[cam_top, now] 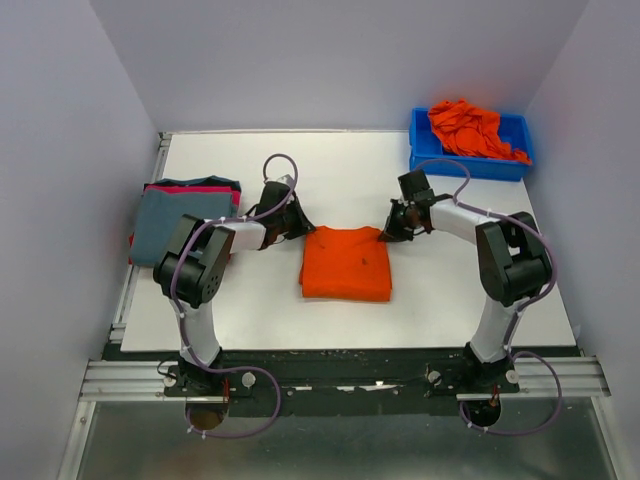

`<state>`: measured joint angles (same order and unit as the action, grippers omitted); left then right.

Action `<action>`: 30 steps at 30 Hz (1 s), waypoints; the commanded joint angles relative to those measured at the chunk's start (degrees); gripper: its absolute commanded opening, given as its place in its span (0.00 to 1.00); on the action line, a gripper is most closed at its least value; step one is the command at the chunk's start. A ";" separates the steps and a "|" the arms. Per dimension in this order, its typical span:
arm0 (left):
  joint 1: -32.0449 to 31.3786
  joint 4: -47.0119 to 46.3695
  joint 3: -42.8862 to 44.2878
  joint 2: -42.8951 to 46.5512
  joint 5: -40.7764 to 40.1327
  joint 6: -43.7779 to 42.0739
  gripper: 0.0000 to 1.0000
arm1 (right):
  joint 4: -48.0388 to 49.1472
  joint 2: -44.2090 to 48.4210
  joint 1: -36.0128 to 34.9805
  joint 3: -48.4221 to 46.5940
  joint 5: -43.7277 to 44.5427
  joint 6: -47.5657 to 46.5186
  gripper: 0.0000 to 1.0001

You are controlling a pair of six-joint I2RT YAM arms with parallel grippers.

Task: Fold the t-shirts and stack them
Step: Put the neatly folded tshirt into the corner of the board with both arms

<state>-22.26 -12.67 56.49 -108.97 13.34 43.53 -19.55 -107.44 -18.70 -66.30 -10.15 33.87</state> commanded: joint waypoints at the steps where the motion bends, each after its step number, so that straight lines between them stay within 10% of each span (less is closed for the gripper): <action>1: -0.15 4.23 -1.03 0.07 -3.24 -4.15 0.02 | 0.21 1.61 -0.37 2.67 5.76 -0.47 0.01; 23: -0.15 1.16 -7.10 9.84 1.86 -7.23 0.00 | 4.00 13.49 -0.46 10.58 -2.07 -4.25 0.01; 25: -0.06 2.38 -5.69 7.55 1.51 -6.62 0.15 | 2.34 11.65 -0.37 9.01 -0.31 -3.90 0.06; 27: 0.02 3.78 -4.73 5.97 0.81 -5.74 0.56 | -0.04 9.28 -0.37 6.55 2.31 -3.02 0.40; 30: 0.29 2.13 -6.91 7.36 -1.12 -4.51 0.79 | -1.10 7.33 -0.37 5.13 4.61 -3.28 0.66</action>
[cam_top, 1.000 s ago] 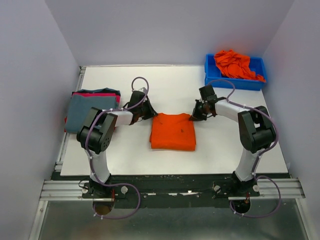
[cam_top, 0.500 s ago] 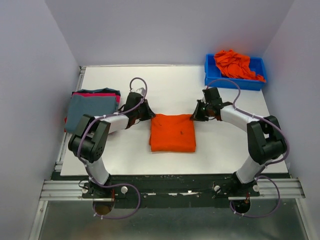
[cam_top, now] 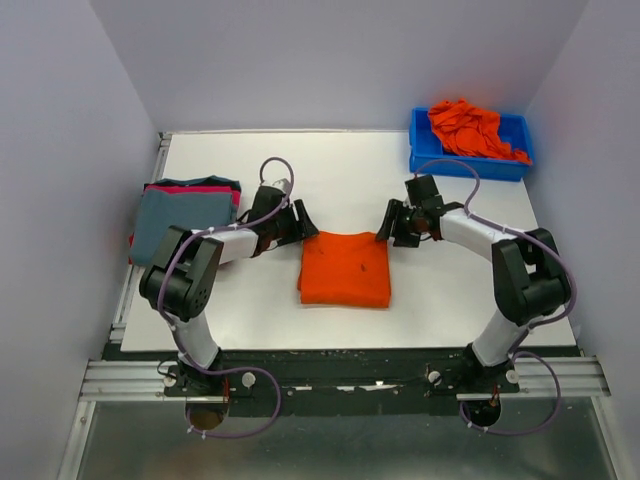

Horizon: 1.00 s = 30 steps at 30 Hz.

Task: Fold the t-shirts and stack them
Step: Put the neatly folded tshirt into the corner of the board with both arms

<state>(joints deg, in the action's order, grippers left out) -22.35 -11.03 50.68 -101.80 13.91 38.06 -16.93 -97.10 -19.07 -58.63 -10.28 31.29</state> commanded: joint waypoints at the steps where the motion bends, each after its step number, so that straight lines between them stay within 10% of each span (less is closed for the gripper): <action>1: 0.46 -0.13 -2.24 1.15 -2.22 1.13 0.83 | -3.73 -3.70 0.00 -2.89 5.01 -0.79 0.67; 30: 0.73 -1.45 -8.75 3.71 3.75 -0.62 0.66 | -3.55 -12.94 -3.25 -7.11 1.50 -0.88 0.35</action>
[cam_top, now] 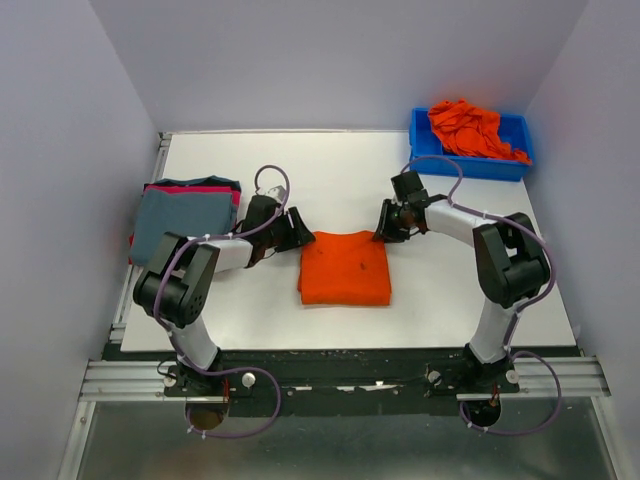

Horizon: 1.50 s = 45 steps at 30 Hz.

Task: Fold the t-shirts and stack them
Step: Put the neatly folded tshirt into the corner of the board with both arms

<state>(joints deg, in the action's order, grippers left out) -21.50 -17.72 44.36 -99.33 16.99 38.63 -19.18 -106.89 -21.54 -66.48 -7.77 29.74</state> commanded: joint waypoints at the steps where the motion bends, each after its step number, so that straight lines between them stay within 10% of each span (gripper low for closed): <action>1: -0.04 5.41 -2.61 1.42 0.76 -1.10 0.66 | -0.78 -3.23 -0.78 0.82 -1.28 0.76 0.32; 6: -0.12 5.24 -3.57 1.51 1.37 -1.02 0.66 | 0.72 -4.11 -0.78 0.83 -2.78 1.20 0.01; 15: -0.12 8.57 -1.30 -1.39 -0.82 -1.54 0.55 | 0.81 -4.03 -0.78 0.91 -2.69 1.38 0.01; 20: -0.21 9.37 0.11 -3.68 -1.88 -1.63 0.38 | 0.64 -3.76 -0.78 0.56 -3.04 1.29 0.01; 25: -0.21 5.59 0.20 -4.91 -2.05 0.21 0.00 | 1.51 -2.98 -0.78 0.91 -4.88 0.94 0.01; 45: 0.31 24.11 -2.62 39.02 -23.74 -6.03 0.00 | 14.52 22.07 -9.21 4.26 -11.39 -2.93 0.01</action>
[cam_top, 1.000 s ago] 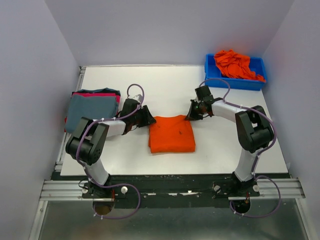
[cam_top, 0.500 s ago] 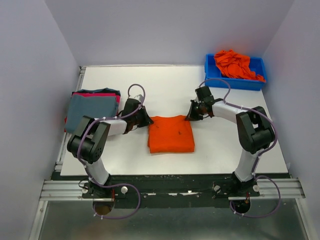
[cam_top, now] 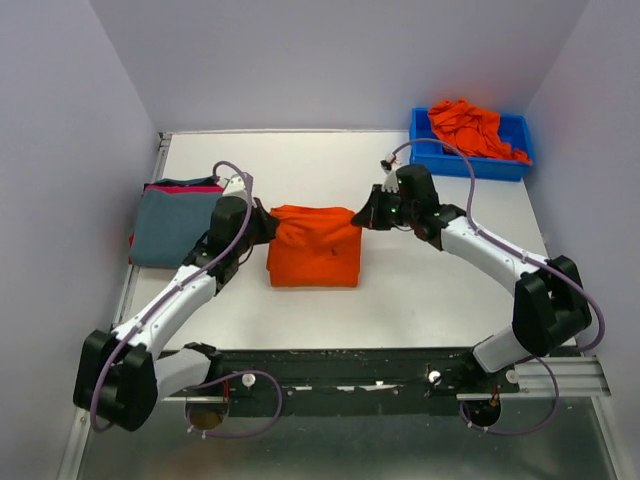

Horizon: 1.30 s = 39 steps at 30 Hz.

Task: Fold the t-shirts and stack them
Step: Put the neatly folded tshirt into the corner of the board with both arms

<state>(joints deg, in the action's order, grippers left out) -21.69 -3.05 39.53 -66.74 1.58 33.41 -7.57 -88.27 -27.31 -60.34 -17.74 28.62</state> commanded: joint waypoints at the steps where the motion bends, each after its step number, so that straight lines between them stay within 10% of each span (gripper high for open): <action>1: 0.60 11.99 3.09 8.54 -10.35 -0.54 0.00 | 3.18 4.41 -4.76 -2.59 -1.25 -2.42 0.01; 20: 15.35 46.11 31.74 11.38 -48.24 -7.03 0.00 | 2.56 -8.84 -26.21 -33.25 5.52 -1.82 0.01; 39: 38.30 40.24 38.08 -2.08 -48.96 -12.49 0.00 | -0.60 -34.42 -33.42 -60.16 10.88 2.58 0.01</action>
<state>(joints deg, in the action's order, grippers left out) 14.15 41.56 76.23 -67.64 -44.60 23.07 -6.07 -121.67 -60.73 -118.28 -10.13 30.33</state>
